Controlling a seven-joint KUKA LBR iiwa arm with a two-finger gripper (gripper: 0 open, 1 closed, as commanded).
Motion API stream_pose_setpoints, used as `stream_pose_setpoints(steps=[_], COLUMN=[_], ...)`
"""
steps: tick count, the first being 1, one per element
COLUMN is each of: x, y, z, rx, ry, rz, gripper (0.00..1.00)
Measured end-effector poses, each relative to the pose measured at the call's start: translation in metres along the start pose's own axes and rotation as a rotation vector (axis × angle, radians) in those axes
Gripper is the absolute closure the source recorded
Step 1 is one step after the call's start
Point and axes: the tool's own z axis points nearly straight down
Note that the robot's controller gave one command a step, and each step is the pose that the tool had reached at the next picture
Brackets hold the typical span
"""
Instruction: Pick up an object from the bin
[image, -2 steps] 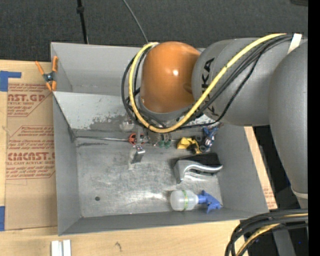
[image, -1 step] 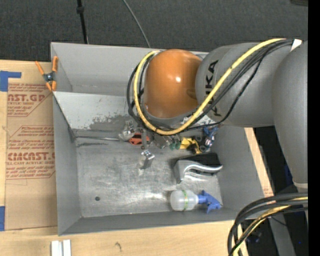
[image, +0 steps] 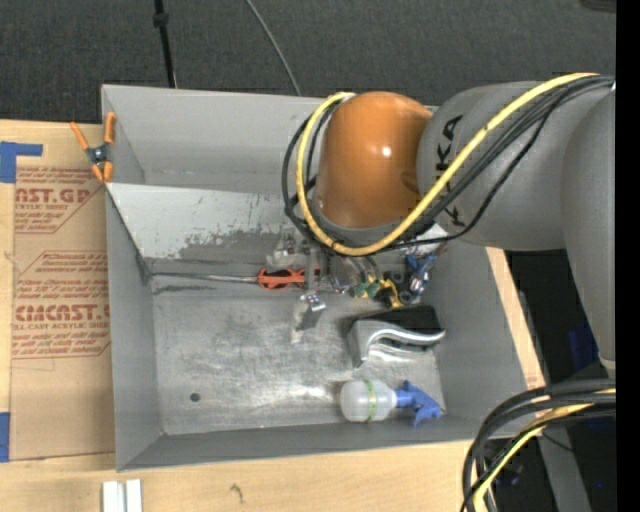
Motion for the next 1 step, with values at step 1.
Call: stream_pose_setpoints(steps=[1], x=[0.0034], y=[-0.0255], z=[-0.0008], rx=[0.002], ry=[0.0], rz=[0.167], gripper=[0.0])
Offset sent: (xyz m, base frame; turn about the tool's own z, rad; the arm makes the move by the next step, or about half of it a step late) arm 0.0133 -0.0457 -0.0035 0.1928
